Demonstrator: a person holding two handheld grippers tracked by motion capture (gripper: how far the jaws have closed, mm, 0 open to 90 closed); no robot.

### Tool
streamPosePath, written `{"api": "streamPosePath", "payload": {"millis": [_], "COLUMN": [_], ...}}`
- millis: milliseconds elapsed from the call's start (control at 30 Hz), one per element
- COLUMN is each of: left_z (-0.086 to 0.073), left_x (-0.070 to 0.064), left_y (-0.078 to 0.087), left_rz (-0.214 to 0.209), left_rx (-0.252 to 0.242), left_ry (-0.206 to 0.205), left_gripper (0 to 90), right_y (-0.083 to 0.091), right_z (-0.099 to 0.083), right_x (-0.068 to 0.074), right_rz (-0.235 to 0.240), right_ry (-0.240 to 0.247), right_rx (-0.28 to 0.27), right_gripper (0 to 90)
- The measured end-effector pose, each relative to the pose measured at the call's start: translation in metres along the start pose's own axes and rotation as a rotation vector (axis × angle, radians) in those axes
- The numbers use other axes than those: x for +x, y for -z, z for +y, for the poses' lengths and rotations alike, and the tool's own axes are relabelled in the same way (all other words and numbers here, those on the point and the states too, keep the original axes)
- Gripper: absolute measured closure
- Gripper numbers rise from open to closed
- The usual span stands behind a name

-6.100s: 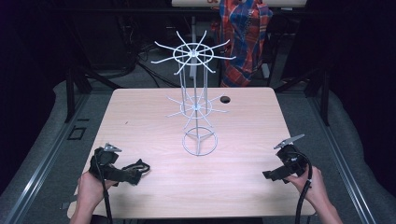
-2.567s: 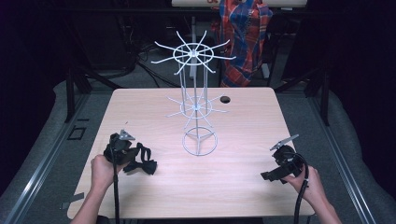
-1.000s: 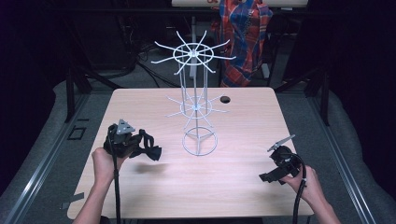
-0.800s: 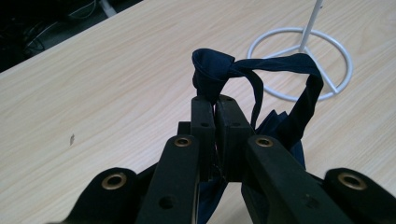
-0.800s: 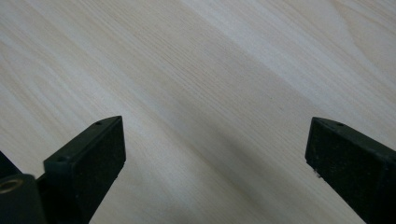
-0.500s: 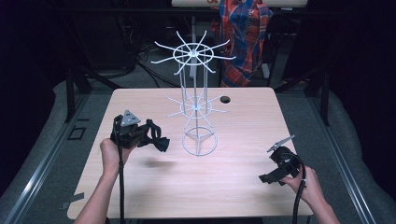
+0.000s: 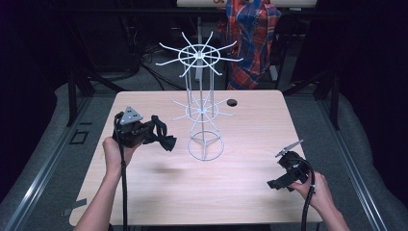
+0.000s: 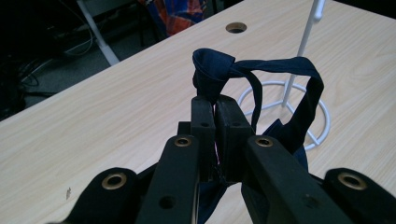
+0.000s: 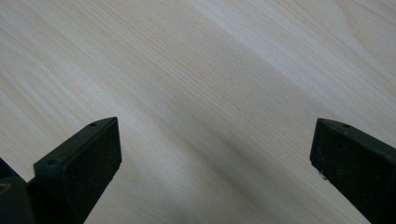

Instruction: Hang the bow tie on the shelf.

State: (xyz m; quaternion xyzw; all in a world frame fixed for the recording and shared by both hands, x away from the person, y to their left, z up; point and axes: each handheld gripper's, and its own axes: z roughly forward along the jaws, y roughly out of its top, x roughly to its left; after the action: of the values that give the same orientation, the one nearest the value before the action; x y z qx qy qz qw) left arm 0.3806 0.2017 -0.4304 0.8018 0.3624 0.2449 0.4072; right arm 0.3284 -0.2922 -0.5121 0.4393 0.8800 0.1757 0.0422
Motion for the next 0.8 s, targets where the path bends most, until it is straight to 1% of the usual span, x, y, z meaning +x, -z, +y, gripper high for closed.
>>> {"api": "streamPosePath", "payload": {"millis": [67,100,200,300,333,400,533,633,767,800], "left_z": [0.002,0.005,0.008,0.011,0.012,0.014,0.018,0.021,0.023,0.024], "left_x": [-0.001,-0.002,-0.003,-0.004,-0.004,-0.005,-0.006,-0.006,-0.007,-0.008], "left_y": [0.001,0.001,0.001,0.0,0.0,-0.001,-0.001,-0.004,-0.01,-0.012], "left_rz": [-0.003,-0.004,-0.007,-0.011,-0.01,-0.013,-0.016,-0.021,-0.033,-0.033], "left_rx": [-0.008,-0.017,-0.023,-0.031,-0.032,-0.037,-0.051,-0.054,-0.044,-0.042], "left_ry": [0.001,-0.003,-0.006,-0.007,-0.012,-0.013,-0.015,-0.011,-0.01,-0.015], "left_gripper": [86.5,86.5,86.5,86.5,86.5,86.5,86.5,86.5,86.5,86.5], "right_y": [0.0,-0.001,0.0,-0.001,-0.001,-0.001,-0.001,-0.001,-0.001,-0.002], "right_z": [0.0,0.0,-0.001,-0.001,-0.001,-0.001,-0.001,-0.001,-0.001,-0.001], "right_x": [0.0,0.0,-0.001,-0.001,-0.001,-0.001,0.0,0.0,0.0,0.0], "right_rz": [-0.001,0.001,0.0,0.006,-0.004,-0.004,0.002,0.003,0.002,0.001], "right_ry": [0.005,0.001,0.003,-0.003,0.0,0.0,0.0,0.0,0.002,-0.002], "right_rx": [0.008,0.002,0.01,0.004,0.011,0.011,0.018,0.018,0.021,0.014], "right_gripper": [1.9,1.9,1.9,1.9,1.9,1.9,1.9,1.9,1.9,1.9]}}
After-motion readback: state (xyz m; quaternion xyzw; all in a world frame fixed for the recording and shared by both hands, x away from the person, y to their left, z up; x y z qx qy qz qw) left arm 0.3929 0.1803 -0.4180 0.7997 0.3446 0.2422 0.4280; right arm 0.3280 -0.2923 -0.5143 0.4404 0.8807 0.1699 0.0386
